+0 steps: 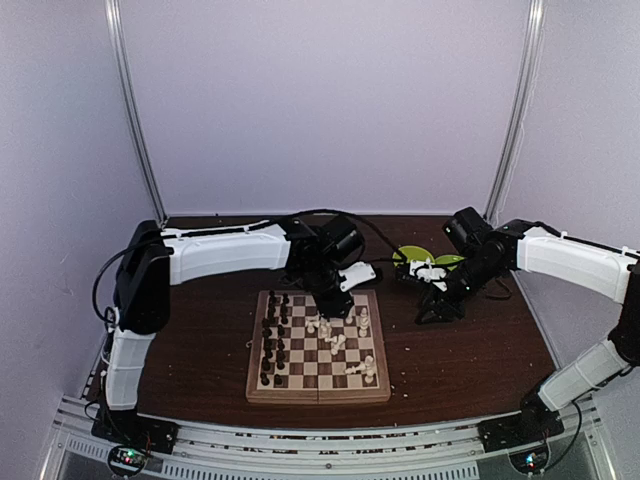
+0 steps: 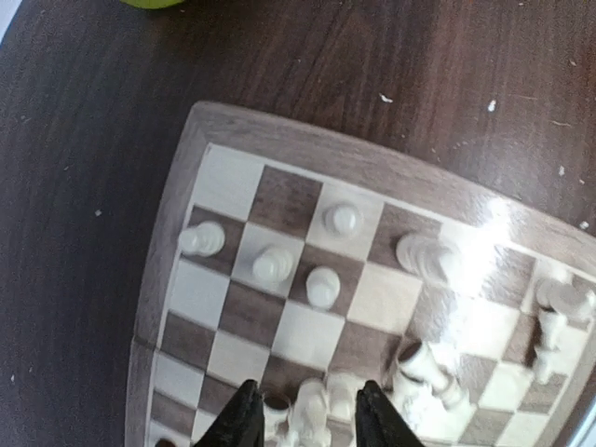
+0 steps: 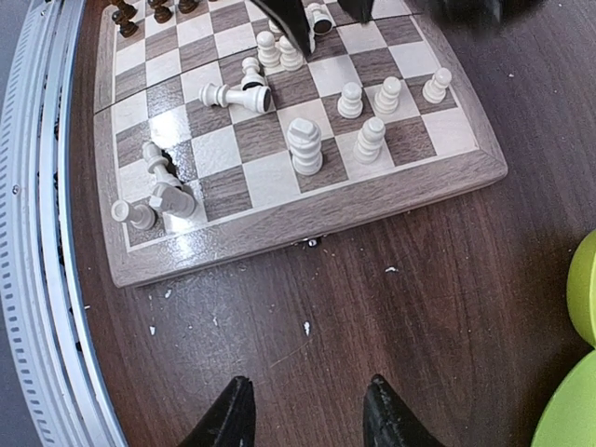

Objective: Set up the chess pieces on the board
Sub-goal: Place the pawn at f2, then move the chess pile on the chessboard.

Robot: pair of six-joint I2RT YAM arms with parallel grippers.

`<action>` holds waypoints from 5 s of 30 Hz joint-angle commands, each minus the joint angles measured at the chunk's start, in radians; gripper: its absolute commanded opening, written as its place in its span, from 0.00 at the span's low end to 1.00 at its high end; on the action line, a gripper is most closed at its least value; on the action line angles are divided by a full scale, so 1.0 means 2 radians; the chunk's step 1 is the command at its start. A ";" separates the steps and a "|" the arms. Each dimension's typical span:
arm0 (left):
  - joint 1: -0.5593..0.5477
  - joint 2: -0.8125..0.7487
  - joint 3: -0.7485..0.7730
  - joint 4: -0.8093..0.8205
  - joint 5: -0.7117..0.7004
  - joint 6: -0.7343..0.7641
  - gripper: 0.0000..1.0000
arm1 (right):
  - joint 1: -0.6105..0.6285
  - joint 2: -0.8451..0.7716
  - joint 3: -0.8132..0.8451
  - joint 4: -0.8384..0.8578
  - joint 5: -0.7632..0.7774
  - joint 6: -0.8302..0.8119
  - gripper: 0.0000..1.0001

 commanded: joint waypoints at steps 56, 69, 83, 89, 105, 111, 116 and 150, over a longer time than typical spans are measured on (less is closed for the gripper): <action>-0.119 -0.136 -0.358 0.363 -0.007 -0.017 0.30 | 0.121 0.116 0.018 0.047 -0.090 0.075 0.39; -0.119 -0.137 -0.369 0.377 -0.008 -0.018 0.22 | 0.140 0.136 0.021 0.084 -0.073 0.116 0.38; -0.119 -0.142 -0.381 0.386 -0.005 -0.019 0.14 | 0.151 0.148 0.023 0.114 -0.080 0.149 0.38; -0.119 -0.154 -0.394 0.384 -0.008 -0.019 0.12 | 0.157 0.153 0.026 0.119 -0.077 0.155 0.38; -0.119 -0.151 -0.387 0.381 -0.004 -0.017 0.11 | 0.163 0.152 0.026 0.138 -0.064 0.173 0.38; -0.119 -0.151 -0.388 0.383 -0.002 -0.017 0.11 | 0.164 0.149 0.021 0.150 -0.071 0.183 0.40; -0.119 -0.161 -0.402 0.392 -0.013 -0.023 0.10 | 0.164 0.141 0.014 0.152 -0.079 0.181 0.41; -0.119 -0.261 -0.513 0.387 -0.023 -0.072 0.09 | 0.147 0.106 0.000 0.156 -0.117 0.186 0.41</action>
